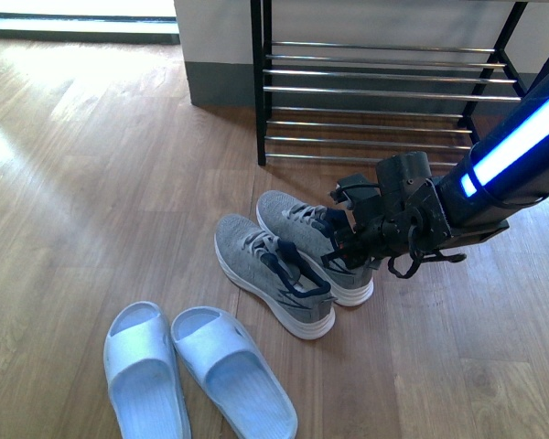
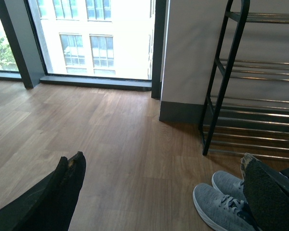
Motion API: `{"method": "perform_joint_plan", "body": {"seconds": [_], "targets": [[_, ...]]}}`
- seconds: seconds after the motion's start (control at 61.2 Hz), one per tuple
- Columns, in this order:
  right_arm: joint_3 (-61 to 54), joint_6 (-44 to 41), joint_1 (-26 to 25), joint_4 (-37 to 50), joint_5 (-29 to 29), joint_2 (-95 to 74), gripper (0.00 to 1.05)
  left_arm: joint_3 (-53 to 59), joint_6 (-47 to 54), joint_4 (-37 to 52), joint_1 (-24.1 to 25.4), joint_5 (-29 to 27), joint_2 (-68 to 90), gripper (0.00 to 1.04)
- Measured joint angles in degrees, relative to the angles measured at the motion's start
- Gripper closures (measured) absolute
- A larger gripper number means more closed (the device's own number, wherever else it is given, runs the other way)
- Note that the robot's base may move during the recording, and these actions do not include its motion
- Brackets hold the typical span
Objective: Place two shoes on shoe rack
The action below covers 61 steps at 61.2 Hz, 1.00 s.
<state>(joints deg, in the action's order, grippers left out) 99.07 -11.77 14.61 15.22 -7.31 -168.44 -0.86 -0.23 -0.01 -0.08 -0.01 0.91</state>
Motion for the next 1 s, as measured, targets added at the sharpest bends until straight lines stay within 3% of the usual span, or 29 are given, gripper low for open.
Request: {"method": "perform_joint_plan", "body": {"seconds": [0.049, 0.294, 0.654, 0.834, 0.997], "targets": [[-1.0, 0.2, 0.1, 0.9, 0.0, 0.2, 0.99, 0.0, 0.0, 0.0, 0.0, 0.0, 0.0, 0.09], [-14.1, 7.8, 0.1, 10.5, 0.6, 6.4, 1.0, 0.0, 0.0, 0.0, 0.0, 0.0, 0.0, 0.09], [-48.6, 19.9, -3.2, 27.0, -0.1, 37.4, 1.0, 0.0, 0.0, 0.0, 0.0, 0.0, 0.0, 0.09], [-64.7, 23.1, -7.6, 25.6, -2.4, 58.9, 1.0, 0.0, 0.0, 0.0, 0.0, 0.0, 0.0, 0.09], [-75.1, 26.0, -13.2, 15.9, -6.9, 83.2, 1.0, 0.0, 0.0, 0.0, 0.0, 0.0, 0.0, 0.09]]}}
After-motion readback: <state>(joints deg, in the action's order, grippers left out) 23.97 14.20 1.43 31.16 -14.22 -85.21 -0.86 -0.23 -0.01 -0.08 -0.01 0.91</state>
